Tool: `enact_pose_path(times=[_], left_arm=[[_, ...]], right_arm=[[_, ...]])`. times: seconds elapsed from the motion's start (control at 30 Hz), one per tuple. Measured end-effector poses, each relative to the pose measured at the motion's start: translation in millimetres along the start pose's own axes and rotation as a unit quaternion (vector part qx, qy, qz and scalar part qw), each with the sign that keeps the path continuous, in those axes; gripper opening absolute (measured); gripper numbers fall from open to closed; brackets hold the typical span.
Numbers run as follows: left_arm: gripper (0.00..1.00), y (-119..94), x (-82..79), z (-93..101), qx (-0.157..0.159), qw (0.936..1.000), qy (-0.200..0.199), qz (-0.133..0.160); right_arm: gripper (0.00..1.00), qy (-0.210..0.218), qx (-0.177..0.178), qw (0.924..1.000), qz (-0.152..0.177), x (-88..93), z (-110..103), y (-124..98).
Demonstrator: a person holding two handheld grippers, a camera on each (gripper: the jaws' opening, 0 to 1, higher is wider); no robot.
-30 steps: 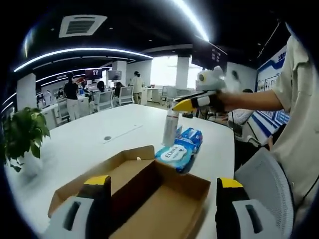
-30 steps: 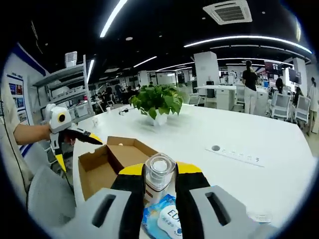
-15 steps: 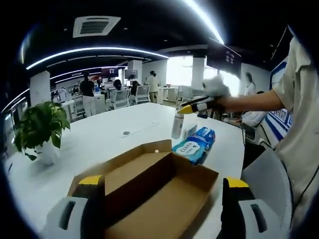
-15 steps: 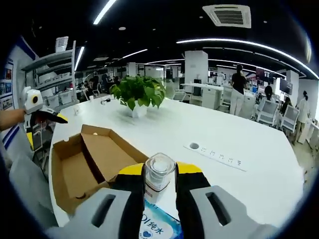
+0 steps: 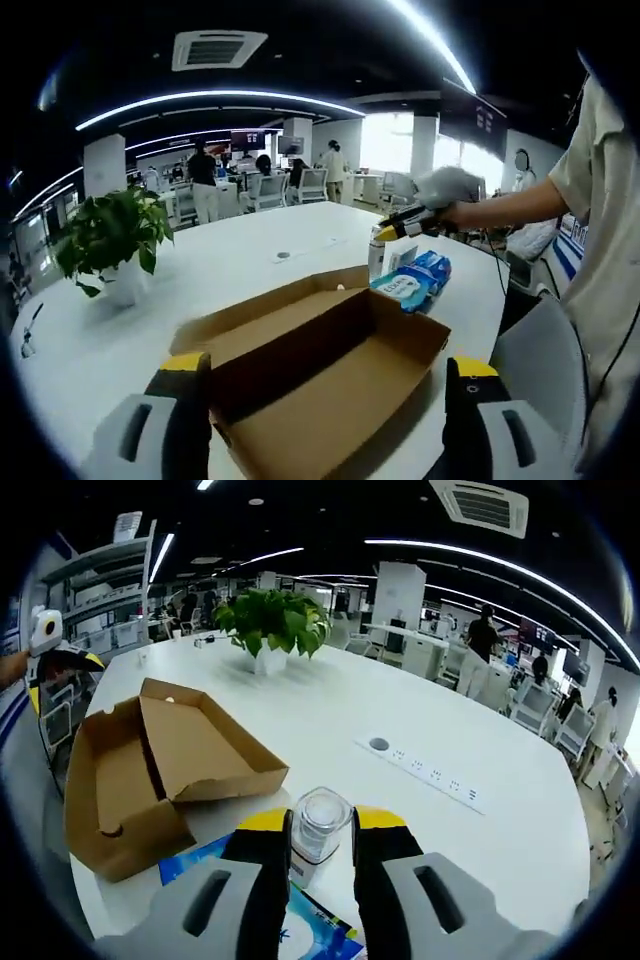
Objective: Operate the shoe box by opening the lid, removing the specified soft item, and placing it in the target area until the item is outside and the box remains undamaged.
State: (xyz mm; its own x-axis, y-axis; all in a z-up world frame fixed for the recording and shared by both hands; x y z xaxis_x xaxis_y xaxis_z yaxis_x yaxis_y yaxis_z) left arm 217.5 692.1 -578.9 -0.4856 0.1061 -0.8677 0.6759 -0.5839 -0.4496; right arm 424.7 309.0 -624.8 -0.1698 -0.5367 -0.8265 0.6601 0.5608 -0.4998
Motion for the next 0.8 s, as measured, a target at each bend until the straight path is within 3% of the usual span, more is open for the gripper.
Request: enact_pose_path(times=[0.37, 0.67, 0.8], left_arm=[[0.96, -8, 14.4, -2.8, -0.022, 0.9995, -0.022, -0.004], [0.94, -7, 20.0, -6.1, -0.033, 0.9989, -0.031, -0.009], [0.94, -7, 21.0, -5.5, -0.032, 0.9989, -0.032, -0.01]], right_arm=[[0.21, -0.025, -0.006, 0.9994, -0.026, 17.4, -2, 7], [0.21, -0.063, 0.003, 0.9976, -0.03, 18.8, -3, 3], [0.21, -0.054, 0.003, 0.9981, -0.028, 19.3, -1, 4]])
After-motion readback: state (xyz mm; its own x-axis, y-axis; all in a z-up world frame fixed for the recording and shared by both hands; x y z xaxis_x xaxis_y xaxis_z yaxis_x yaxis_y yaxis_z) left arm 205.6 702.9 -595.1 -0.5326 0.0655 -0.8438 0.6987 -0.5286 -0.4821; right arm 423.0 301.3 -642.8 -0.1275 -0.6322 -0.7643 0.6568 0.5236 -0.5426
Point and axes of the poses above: the point that each gripper's makers call its tool centre point, and the gripper's own axes: y roughly forward along the fingers, z roughly to its right, x roughly out of its underside, the point moved 8 cm from there along -y, roughly backward along the fingers, and after that the axes turned 10 degrees about -y, right-handed, at the moved point
